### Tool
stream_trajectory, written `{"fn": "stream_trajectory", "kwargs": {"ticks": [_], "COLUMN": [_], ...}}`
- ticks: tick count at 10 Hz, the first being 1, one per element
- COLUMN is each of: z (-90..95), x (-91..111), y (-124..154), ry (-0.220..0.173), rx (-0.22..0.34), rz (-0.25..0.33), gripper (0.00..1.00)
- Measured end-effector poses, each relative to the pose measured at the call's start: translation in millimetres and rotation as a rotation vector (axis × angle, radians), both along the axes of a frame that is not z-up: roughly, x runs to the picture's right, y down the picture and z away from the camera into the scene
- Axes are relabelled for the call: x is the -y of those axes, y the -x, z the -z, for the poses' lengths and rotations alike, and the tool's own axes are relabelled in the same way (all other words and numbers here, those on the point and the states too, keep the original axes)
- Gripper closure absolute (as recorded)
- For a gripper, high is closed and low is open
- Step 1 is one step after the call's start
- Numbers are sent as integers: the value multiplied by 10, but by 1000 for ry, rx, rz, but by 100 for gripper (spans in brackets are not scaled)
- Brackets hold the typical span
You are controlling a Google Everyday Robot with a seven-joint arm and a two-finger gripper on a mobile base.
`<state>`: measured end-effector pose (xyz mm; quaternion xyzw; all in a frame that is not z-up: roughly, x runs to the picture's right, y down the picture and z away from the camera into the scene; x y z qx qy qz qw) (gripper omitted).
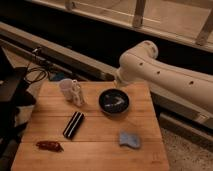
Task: Move the arm in a circular motion
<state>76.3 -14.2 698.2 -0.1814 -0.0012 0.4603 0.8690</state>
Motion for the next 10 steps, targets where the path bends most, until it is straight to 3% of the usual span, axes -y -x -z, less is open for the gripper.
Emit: {"fn": "stream_trajectory", "kwargs": {"ticks": [3,5,7,10], "z": [-129,-406,-582,-609], "x": [165,364,408,352], "y": [91,225,508,847], "ry": [-20,-16,-4,0], "rx": [8,10,41,104], "rz": [-4,3,20,66], "gripper": [93,93,93,93]}}
